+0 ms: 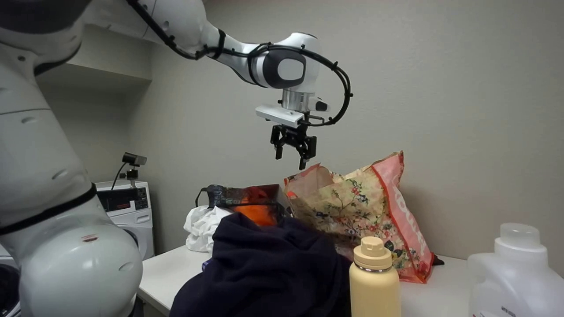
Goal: Unpack the bag
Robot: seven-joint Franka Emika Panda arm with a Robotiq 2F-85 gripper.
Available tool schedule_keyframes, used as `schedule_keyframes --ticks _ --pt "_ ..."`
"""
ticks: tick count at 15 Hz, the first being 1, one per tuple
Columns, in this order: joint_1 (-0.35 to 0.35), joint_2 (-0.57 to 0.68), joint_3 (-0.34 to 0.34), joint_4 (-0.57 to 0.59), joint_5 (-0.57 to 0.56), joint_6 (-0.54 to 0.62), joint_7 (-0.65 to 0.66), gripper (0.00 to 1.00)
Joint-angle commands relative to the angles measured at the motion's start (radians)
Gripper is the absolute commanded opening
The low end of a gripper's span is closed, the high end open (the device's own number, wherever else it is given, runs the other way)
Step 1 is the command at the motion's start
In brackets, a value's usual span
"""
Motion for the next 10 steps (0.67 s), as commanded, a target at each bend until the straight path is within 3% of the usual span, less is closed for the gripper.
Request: schedule_keyframes --ticks 1,10 --pt "0.023 0.002 0.018 0.061 -0.043 0.013 0.024 1.00" --pt "0.072 0.021 0.056 0.174 -0.117 0.028 0.011 1.00"
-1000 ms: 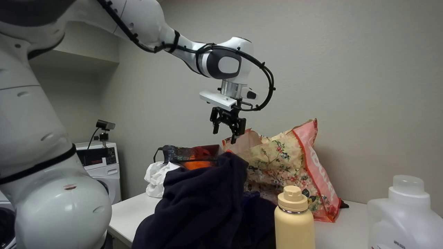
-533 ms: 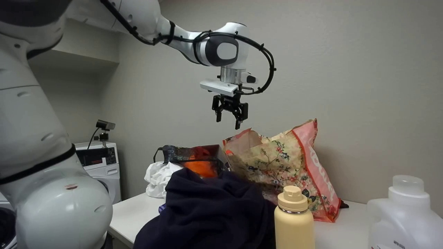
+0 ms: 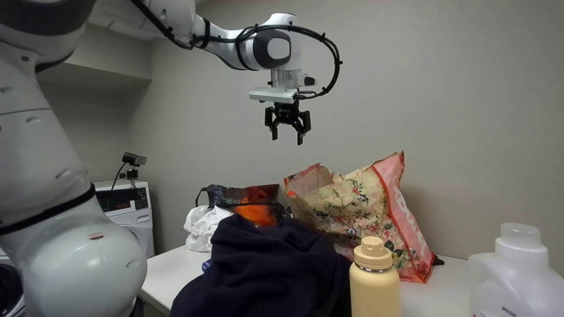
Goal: Unpack the bag
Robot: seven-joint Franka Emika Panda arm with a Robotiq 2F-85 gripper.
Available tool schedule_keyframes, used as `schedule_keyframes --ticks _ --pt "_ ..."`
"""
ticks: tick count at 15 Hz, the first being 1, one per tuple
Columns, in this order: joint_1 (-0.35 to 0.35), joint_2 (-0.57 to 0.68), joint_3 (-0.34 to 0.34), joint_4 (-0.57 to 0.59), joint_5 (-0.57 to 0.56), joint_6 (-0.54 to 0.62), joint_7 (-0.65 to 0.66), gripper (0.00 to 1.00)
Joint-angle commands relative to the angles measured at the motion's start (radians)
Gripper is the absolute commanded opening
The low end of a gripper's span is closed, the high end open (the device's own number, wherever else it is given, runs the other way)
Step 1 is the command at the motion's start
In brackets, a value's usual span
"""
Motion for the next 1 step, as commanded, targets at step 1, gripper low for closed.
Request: schedule_keyframes --ticks 1 --pt "0.010 0.017 0.012 0.030 -0.044 0.018 0.023 1.00"
